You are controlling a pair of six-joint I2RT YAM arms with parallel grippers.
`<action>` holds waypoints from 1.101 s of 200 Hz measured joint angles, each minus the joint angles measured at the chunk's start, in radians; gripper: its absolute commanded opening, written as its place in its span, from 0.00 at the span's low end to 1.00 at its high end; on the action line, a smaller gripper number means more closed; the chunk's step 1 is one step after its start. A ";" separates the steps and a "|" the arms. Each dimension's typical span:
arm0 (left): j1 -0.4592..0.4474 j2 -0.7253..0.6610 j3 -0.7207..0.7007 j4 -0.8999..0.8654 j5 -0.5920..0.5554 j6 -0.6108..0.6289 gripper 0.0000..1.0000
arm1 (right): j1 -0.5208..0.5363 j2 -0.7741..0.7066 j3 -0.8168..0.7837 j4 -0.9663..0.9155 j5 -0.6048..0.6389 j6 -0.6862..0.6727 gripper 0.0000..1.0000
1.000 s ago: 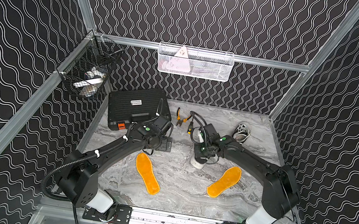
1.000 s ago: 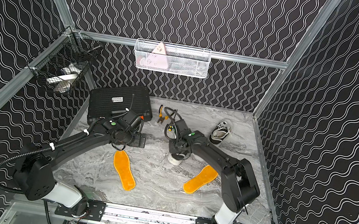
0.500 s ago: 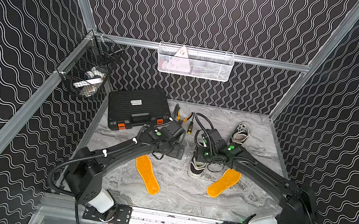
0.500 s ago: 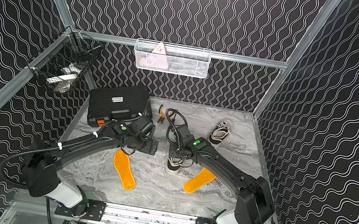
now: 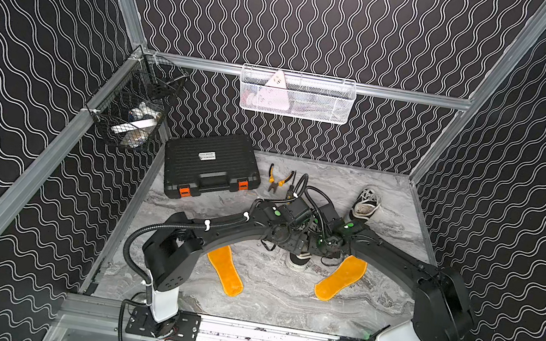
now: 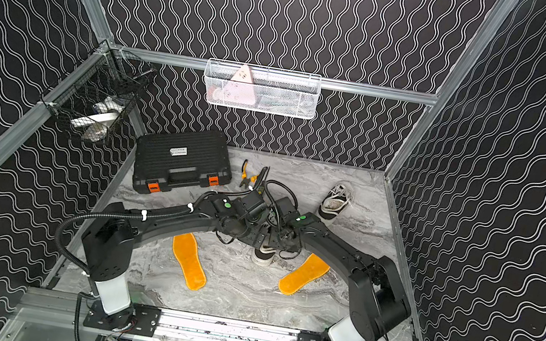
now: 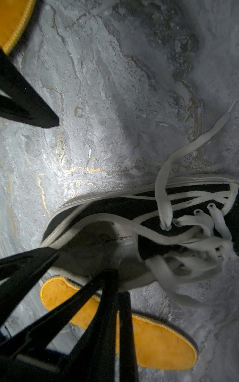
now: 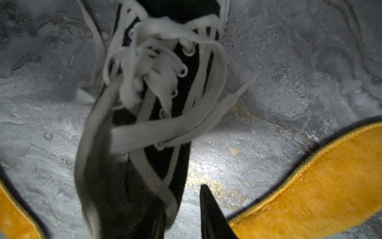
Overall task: Insert the insole into the shoe
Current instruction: Adjust the shoe at the center of the board.
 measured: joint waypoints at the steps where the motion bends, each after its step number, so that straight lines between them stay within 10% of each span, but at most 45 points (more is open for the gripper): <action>1: 0.000 0.001 0.000 0.001 0.000 -0.001 0.94 | -0.002 0.000 -0.002 0.003 -0.002 0.002 0.24; 136: 0.071 0.090 0.081 0.098 0.094 -0.082 0.86 | -0.104 0.003 -0.066 0.186 -0.154 0.045 0.15; 177: 0.070 0.150 0.084 0.103 0.106 -0.084 0.78 | -0.148 -0.026 -0.077 0.185 -0.174 0.057 0.25; 220: 0.070 0.201 0.117 0.115 0.100 -0.085 0.64 | -0.202 0.013 -0.062 0.185 -0.204 0.048 0.15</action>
